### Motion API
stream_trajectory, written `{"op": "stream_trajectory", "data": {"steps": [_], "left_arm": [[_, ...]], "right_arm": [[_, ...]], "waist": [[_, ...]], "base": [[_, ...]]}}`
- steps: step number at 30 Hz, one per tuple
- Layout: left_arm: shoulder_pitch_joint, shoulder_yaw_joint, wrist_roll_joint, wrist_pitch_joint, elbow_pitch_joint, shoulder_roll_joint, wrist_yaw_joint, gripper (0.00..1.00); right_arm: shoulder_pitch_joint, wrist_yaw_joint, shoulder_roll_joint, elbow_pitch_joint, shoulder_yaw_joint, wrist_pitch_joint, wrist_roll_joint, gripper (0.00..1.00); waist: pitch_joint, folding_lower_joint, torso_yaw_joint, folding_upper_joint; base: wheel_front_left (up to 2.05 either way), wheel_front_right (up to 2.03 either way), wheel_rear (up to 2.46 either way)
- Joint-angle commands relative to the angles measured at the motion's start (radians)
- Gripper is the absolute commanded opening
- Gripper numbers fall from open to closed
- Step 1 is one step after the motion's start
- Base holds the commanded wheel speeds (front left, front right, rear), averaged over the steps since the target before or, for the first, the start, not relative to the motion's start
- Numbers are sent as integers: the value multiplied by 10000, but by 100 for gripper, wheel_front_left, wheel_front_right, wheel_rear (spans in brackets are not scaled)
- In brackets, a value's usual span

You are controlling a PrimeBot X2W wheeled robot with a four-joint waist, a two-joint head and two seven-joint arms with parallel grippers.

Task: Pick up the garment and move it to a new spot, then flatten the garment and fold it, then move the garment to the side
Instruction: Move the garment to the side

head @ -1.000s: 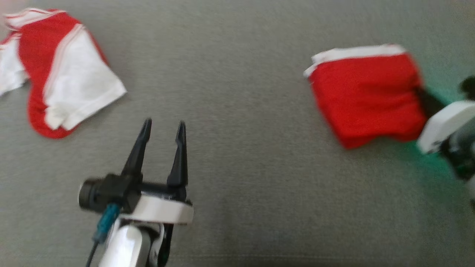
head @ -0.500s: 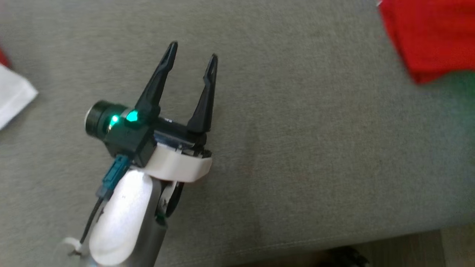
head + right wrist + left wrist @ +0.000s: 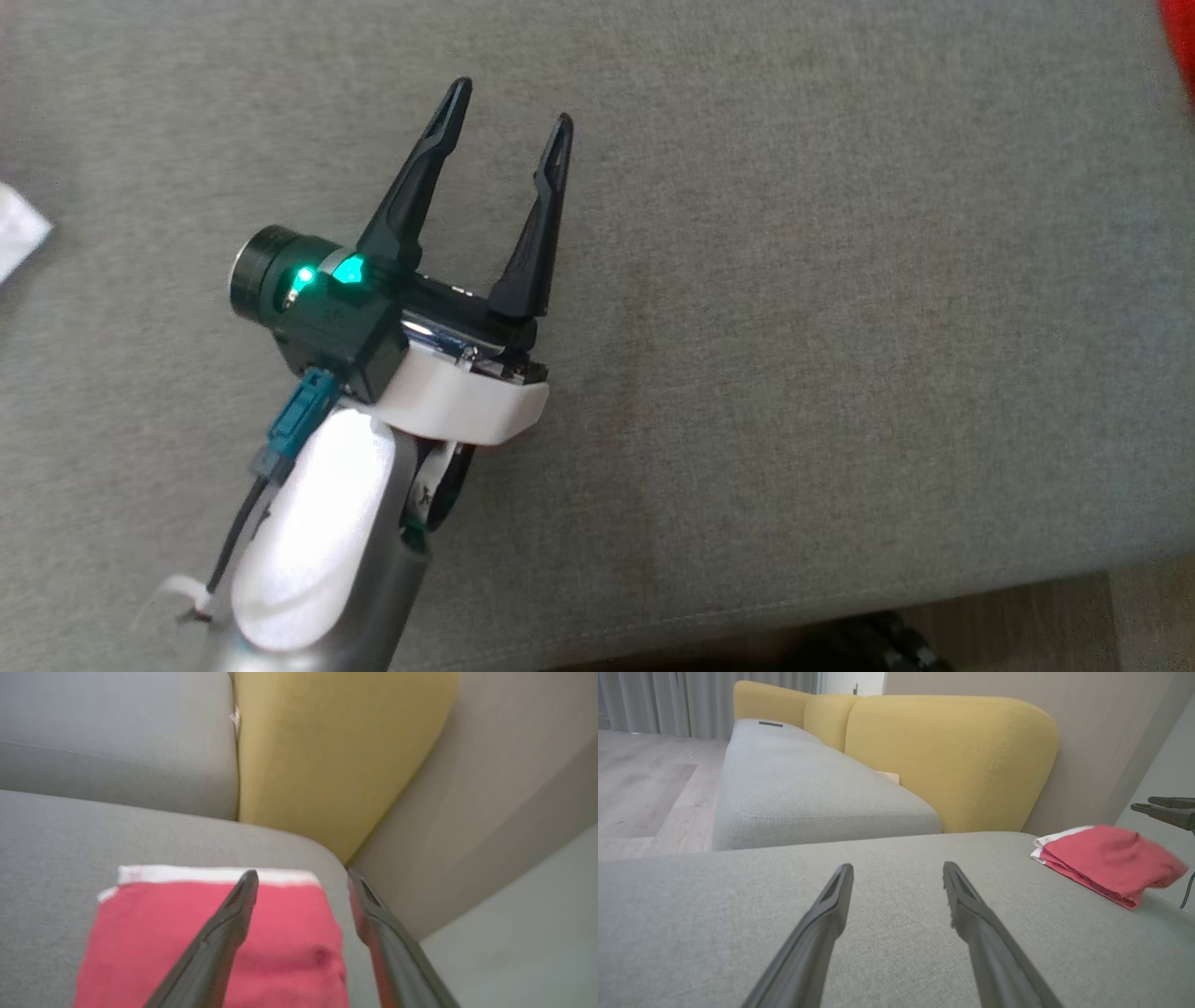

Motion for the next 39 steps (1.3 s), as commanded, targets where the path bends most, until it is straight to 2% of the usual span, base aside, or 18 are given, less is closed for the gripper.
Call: {"op": "stream_trajectory", "data": {"steps": [1,6,13,23,26,31,39], "left_arm": [[-46,190,-81,-51,-308,10,68,100],[478,293,-135,-51,-80,10,282,100],[1835,713,-673,-51,1220,10,921,100],[3643,1773,-1090,-51,2140,10,1453,100],[4073,2063,-1028,-51,1966,10,1447,100],[4536,2378,-292,-51,1377,11,1432,100],[5474,2575,143,-51,319,11,881,100]], "right_arm": [[334,67,-219,-407,-184,-213,-417,100],[776,67,1191,-803,-215,-532,-1473,100],[1833,67,3529,-306,97,-1497,-1423,100],[3996,67,5759,163,1285,-2910,-1310,100],[4729,67,6170,-148,1406,-3013,-1437,100],[6098,67,6581,-1581,1223,-3027,-1885,100],[7756,67,6851,-2597,927,-3029,-2573,100]], "waist": [[-339,-2,244,1],[-1402,-2,708,1],[-3310,-2,1383,1],[-5610,-2,1849,1],[-6018,-2,1956,1],[-6439,-2,2151,1],[-6971,-2,2152,1]], "base": [[0,0,0],[0,0,0],[0,0,0],[0,0,0],[0,0,0],[0,0,0],[0,0,0]]}}
